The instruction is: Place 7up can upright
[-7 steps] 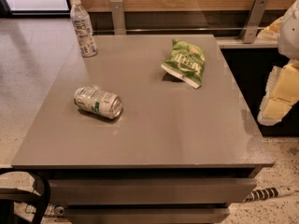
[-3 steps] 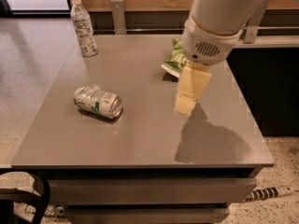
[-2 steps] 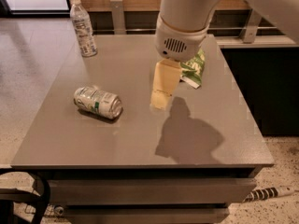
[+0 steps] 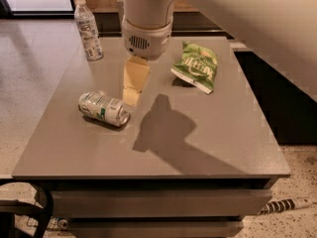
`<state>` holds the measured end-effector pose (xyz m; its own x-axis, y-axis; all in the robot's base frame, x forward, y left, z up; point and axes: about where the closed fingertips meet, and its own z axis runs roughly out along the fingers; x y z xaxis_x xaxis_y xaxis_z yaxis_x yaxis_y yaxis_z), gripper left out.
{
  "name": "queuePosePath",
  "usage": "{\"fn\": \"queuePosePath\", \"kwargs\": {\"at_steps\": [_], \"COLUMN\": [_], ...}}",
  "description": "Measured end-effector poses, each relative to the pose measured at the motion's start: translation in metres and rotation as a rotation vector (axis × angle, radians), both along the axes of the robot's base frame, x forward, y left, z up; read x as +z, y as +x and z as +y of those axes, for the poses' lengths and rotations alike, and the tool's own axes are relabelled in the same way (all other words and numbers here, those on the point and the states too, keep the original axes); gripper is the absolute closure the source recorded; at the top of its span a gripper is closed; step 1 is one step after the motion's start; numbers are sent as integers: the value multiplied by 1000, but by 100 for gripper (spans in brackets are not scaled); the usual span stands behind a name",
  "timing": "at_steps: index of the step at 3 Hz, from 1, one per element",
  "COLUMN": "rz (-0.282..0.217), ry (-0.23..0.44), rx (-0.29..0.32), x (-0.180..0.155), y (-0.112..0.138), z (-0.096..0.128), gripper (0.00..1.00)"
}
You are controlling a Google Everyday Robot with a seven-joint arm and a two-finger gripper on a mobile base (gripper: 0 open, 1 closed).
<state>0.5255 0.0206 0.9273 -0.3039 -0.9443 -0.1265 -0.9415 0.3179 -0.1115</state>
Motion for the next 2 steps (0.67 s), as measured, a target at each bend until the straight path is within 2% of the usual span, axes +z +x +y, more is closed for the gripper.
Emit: {"fn": "queuePosePath", "kwargs": {"at_steps": [1, 2], "rz": [-13, -2], "ry": [-15, -34], "rx": [4, 3], "x": [4, -4], "y": [9, 28], "z": [19, 49], "gripper": [0, 0]}}
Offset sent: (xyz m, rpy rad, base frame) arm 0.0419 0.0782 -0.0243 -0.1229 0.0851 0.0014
